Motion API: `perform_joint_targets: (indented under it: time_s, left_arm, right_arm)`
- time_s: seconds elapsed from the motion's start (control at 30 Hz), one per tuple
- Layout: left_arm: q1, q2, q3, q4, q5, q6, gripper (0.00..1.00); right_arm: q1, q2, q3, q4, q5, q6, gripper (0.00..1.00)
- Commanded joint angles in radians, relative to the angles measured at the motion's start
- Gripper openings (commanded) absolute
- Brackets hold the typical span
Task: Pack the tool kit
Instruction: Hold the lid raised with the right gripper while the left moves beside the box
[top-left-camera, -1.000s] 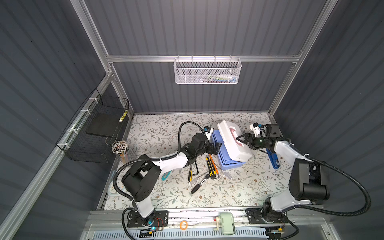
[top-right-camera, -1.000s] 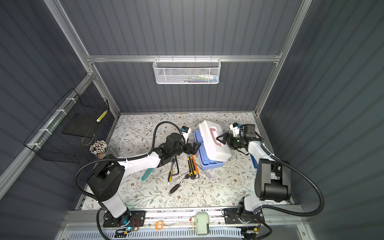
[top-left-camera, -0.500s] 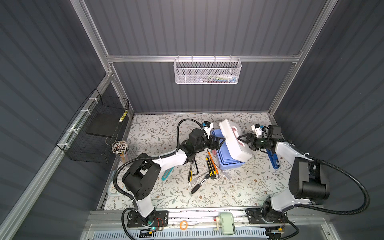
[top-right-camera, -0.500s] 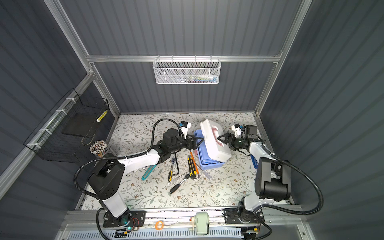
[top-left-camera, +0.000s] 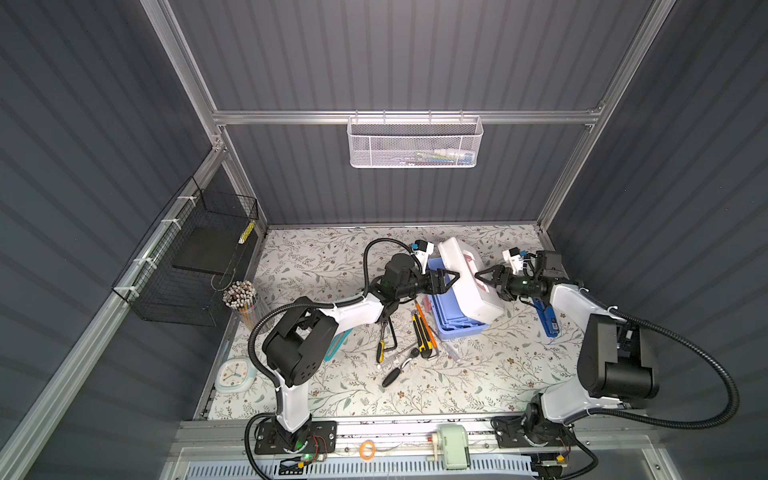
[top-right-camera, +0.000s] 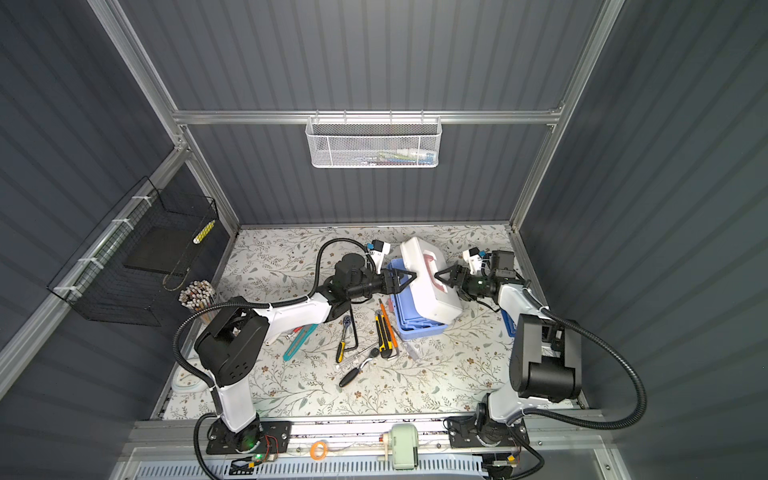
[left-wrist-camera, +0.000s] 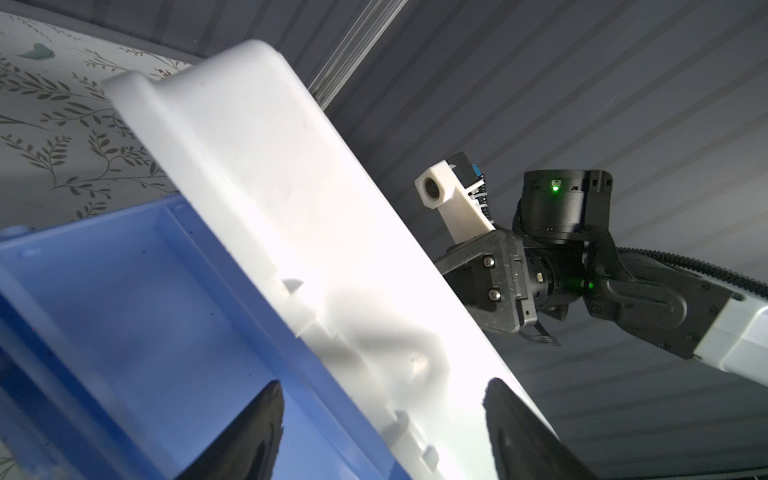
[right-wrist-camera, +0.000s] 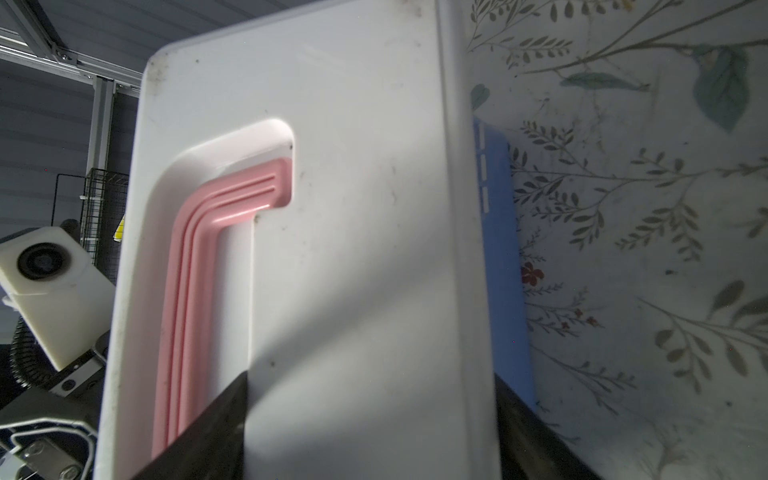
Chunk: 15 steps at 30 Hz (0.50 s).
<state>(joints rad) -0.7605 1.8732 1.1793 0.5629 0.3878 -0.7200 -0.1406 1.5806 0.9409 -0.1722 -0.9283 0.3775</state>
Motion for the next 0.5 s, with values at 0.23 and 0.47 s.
perform_joint_targets:
  time_s: [0.23,0.47]
  left_arm:
    - [-0.002,0.053,0.086,0.032,0.060,-0.104,0.65]
    - [-0.003,0.084,0.114,0.039,0.072,-0.136,0.61]
  right_arm:
    - [0.001,-0.002,-0.010,0.016,-0.027,0.052,0.52]
    - [0.001,-0.005,-0.006,0.033,-0.031,0.070,0.52]
